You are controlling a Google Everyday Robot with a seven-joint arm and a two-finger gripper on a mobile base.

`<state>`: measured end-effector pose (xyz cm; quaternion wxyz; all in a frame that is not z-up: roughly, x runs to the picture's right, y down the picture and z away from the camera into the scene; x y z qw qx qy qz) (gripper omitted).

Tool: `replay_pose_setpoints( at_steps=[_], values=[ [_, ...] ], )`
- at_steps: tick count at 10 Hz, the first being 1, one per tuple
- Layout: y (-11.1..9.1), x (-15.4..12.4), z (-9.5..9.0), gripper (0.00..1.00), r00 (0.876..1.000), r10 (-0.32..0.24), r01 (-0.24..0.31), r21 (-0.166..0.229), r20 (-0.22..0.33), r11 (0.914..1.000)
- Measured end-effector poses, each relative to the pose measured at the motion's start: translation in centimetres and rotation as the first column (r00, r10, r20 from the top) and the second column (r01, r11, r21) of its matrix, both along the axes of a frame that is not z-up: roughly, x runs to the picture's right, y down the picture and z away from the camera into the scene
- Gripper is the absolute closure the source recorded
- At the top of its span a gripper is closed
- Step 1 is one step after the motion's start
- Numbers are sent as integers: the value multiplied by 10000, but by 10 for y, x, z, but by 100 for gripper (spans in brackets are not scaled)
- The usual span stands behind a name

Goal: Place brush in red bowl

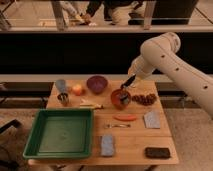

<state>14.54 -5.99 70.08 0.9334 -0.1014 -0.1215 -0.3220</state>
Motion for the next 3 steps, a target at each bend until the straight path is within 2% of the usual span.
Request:
replay_pose_setpoints(
  at_steps=[3],
  values=[
    [6, -5, 6, 100, 9999, -116, 116, 21, 65, 9999]
  ],
)
